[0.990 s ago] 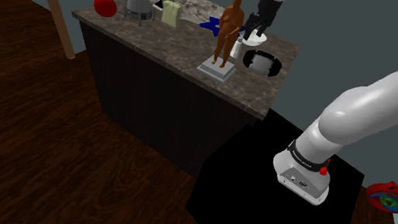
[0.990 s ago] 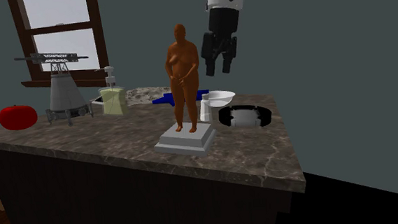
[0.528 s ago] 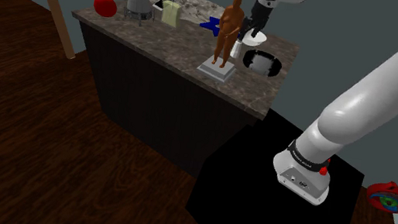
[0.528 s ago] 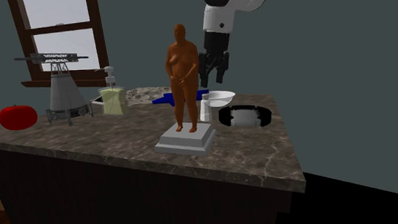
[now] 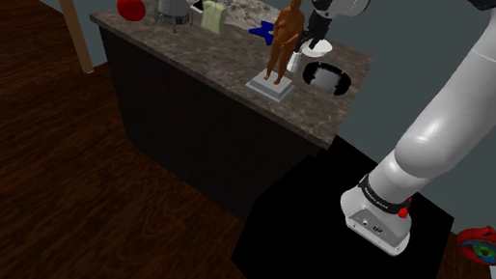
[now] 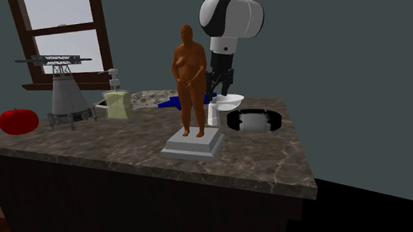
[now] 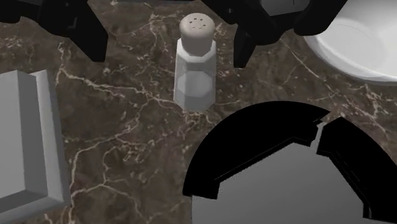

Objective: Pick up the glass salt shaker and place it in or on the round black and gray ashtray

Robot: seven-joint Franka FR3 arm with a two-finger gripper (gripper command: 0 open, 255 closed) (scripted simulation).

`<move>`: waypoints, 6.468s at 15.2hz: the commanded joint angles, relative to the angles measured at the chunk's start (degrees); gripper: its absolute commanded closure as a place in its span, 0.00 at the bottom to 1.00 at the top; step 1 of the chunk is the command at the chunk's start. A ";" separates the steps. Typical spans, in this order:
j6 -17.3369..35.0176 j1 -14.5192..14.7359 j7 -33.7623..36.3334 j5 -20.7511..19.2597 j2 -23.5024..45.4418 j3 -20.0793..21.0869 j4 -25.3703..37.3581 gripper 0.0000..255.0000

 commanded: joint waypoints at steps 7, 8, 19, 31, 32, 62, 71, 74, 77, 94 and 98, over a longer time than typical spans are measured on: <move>4.52 -1.60 -3.43 4.29 7.26 0.59 2.76 0.00; 5.07 -1.71 -3.69 4.67 7.89 0.74 2.80 0.00; 5.38 -1.78 -3.83 4.88 8.25 0.84 2.83 1.00; 2.13 -1.35 -2.59 3.26 5.98 0.23 3.97 1.00; 1.47 -1.28 -2.36 2.96 5.55 0.13 4.24 1.00; -11.07 -7.38 -12.07 -3.44 -12.55 -7.61 -0.76 1.00; -4.36 -7.28 -14.09 -1.23 -9.71 -8.02 -5.05 1.00; -2.15 -7.24 -14.96 -0.21 -8.52 -8.11 -6.26 1.00; 0.04 -7.22 -15.96 0.99 -7.21 -8.16 -7.34 1.00; -4.43 -7.44 -13.83 -2.15 -11.28 -8.16 -6.36 0.00; -5.83 -7.58 -13.30 -2.91 -12.36 -8.04 -5.90 0.00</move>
